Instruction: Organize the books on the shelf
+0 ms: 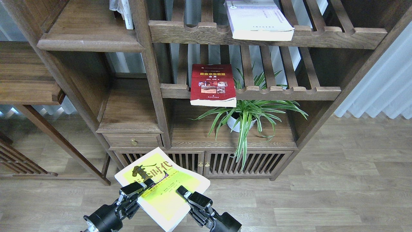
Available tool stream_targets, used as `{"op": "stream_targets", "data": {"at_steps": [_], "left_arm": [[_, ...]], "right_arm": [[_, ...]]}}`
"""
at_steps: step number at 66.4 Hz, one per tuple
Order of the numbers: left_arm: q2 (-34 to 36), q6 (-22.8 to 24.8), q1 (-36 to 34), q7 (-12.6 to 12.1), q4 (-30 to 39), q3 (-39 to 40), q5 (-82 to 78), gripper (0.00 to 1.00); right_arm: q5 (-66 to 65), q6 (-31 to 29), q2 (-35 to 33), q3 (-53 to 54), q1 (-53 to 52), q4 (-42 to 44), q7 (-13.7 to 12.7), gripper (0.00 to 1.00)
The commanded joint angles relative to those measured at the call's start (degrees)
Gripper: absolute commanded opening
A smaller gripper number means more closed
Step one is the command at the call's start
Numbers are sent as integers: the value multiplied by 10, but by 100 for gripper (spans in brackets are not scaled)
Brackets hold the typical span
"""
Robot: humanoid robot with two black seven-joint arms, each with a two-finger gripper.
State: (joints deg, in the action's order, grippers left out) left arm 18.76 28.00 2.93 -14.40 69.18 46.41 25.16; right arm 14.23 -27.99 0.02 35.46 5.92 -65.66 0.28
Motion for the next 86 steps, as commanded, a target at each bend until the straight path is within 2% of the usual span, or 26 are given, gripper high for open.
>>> {"op": "stream_targets", "data": {"at_steps": [1,12,22,40,55,62,66,70,80,86], "left_arm": [[15,0,13,2,1,9,0,1],[58,0,40,2,9,14,-9,1],[93,0,72,2,11,32,-57,2],[94,0,109,4,5,111,-180,2],[-25,0,143,9,65,269,-408,2],[-72,0,170,-6,104,311,-432,2],[-101,0,184,-35,102,351,-448,2],[-124,0,206,-48,102,382,-457,2],[-173,0,223,-49,101,443,-462,2],[-186,0,218,-41,101,474,-459,2]], "right_arm": [[-3,0,0,8,1,16,6,98],[0,0,0,9,-2,37,8,99],[1,0,0,10,-41,91,7,99],[0,0,0,59,-83,142,7,99],[2,0,0,119,-89,148,7,99],[3,0,0,136,-87,145,3,99],[4,0,0,141,-85,144,2,99],[4,0,0,141,-84,144,2,99],[5,0,0,143,-85,144,2,99],[5,0,0,152,-86,144,2,99]]}}
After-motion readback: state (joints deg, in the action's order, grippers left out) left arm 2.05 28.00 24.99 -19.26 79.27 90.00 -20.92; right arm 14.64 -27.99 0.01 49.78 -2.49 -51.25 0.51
